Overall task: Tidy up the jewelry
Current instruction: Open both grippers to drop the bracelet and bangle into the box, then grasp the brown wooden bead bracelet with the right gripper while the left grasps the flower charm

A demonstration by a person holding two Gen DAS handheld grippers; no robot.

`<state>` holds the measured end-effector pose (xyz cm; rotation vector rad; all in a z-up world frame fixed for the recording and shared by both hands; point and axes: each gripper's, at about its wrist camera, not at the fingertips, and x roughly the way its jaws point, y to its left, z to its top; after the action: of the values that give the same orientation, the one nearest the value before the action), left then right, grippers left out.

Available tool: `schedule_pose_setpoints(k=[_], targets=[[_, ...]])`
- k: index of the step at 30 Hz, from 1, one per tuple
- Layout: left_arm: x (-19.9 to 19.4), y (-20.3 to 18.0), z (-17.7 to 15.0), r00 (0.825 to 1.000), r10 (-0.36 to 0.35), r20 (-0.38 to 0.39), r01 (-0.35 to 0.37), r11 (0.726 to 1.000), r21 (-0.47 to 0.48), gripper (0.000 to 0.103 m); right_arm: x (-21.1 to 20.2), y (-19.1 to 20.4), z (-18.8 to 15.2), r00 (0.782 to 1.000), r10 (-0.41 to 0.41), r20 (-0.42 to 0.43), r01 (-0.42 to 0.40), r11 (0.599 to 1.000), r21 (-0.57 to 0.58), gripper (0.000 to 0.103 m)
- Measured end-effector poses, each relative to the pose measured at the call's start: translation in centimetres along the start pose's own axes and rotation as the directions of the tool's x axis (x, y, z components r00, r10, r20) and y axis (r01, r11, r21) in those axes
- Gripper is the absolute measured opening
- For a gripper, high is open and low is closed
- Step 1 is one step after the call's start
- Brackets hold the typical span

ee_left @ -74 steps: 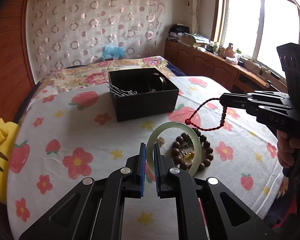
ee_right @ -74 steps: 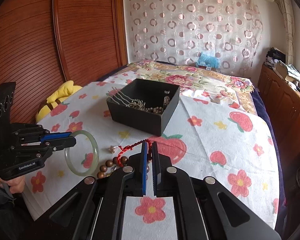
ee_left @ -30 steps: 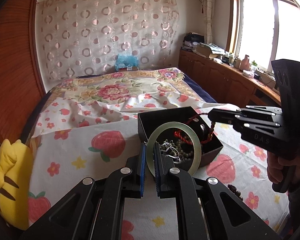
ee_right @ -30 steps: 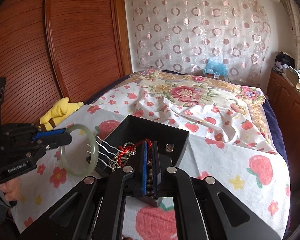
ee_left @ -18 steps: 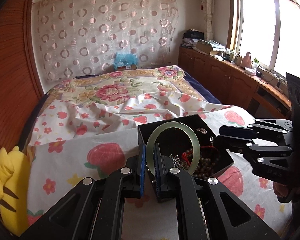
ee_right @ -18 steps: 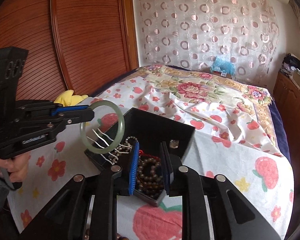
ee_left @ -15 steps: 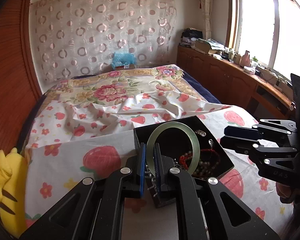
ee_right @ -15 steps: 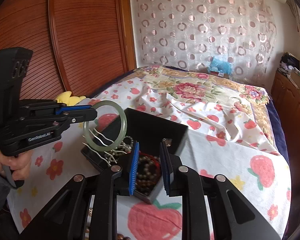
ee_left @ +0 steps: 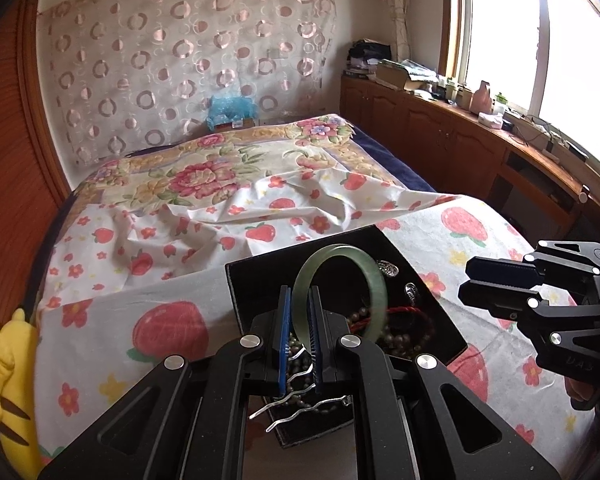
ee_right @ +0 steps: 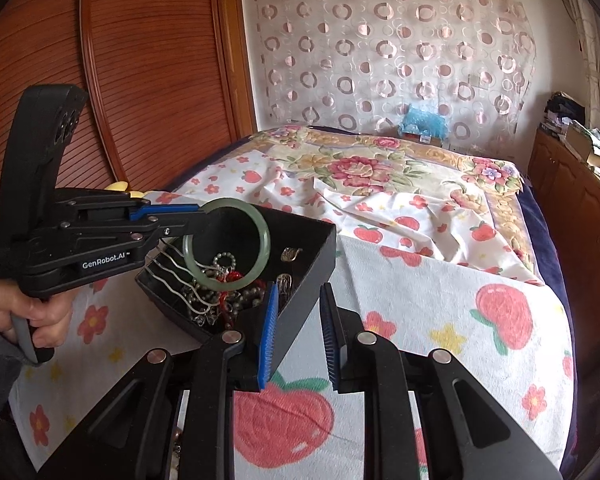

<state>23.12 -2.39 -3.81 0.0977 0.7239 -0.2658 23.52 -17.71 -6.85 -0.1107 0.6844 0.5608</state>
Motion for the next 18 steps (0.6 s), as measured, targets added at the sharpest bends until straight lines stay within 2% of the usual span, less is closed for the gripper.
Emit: schedule_pose_setpoints(k=[11, 18], targets=[[-2.5, -0.6, -0.7, 0.999, -0.034, 0.031, 0.034, 0.999, 0.004, 0.012, -1.8, 0.4, -1.8, 1.000, -0.005, 0.005, 0.005, 1.000, 0.001, 0.023], [-4.6, -1.8, -3.2, 0.999, -0.043, 0.031, 0.042, 0.999, 0.034, 0.013, -2.9, 1.7, -4.4, 0.999, 0.009, -0.036, -0.009, 1.000, 0.001, 0.023]])
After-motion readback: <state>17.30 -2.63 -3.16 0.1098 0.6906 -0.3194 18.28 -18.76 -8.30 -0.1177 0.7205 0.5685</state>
